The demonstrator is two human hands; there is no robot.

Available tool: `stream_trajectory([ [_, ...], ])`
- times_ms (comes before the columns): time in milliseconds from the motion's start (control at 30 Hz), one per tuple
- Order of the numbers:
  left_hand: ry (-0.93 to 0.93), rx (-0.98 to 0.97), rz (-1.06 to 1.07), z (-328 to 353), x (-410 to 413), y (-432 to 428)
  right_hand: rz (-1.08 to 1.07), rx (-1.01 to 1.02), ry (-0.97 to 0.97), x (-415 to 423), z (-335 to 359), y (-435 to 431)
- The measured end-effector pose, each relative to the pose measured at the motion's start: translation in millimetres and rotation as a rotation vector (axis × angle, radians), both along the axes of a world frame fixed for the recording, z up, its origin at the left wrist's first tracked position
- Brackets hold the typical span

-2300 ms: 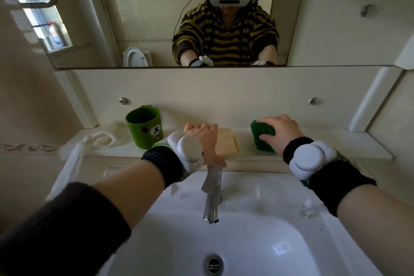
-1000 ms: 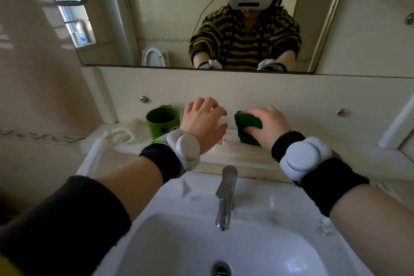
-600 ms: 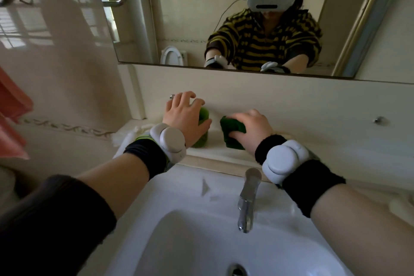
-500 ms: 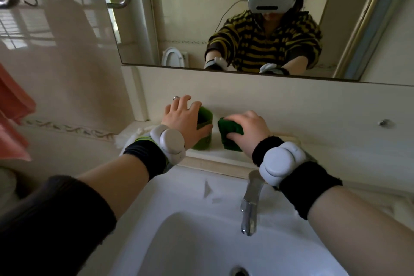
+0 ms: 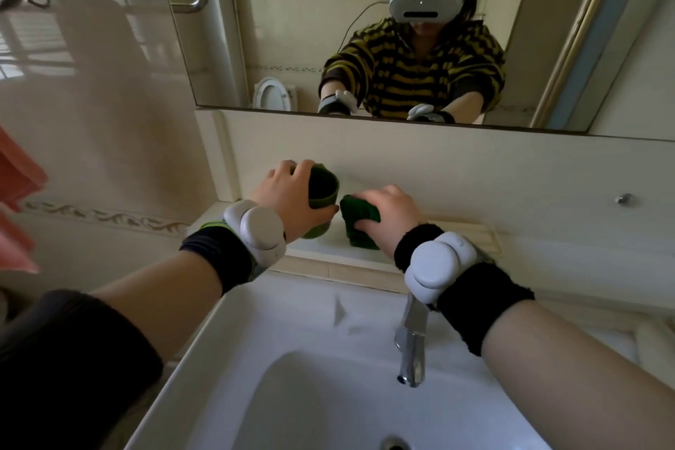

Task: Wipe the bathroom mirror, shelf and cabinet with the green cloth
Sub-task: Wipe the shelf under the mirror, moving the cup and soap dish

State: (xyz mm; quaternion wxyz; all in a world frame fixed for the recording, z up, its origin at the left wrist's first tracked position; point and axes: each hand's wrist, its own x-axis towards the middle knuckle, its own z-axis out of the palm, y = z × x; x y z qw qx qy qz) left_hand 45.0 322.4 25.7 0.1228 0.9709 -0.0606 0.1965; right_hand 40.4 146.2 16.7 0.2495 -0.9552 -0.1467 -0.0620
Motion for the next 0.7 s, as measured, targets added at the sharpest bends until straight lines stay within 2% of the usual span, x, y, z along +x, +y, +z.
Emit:
stream_trajectory([
  [167,-0.032,-0.021,0.042,3,-11,27,0.034,-0.042,0.019,-3,-9,25],
  [400,-0.028,-0.027,0.121,11,-25,55,0.076,-0.212,0.068,-8,-30,52],
  [700,-0.035,-0.051,0.145,13,-36,59,0.023,-0.157,0.083,11,-37,52],
])
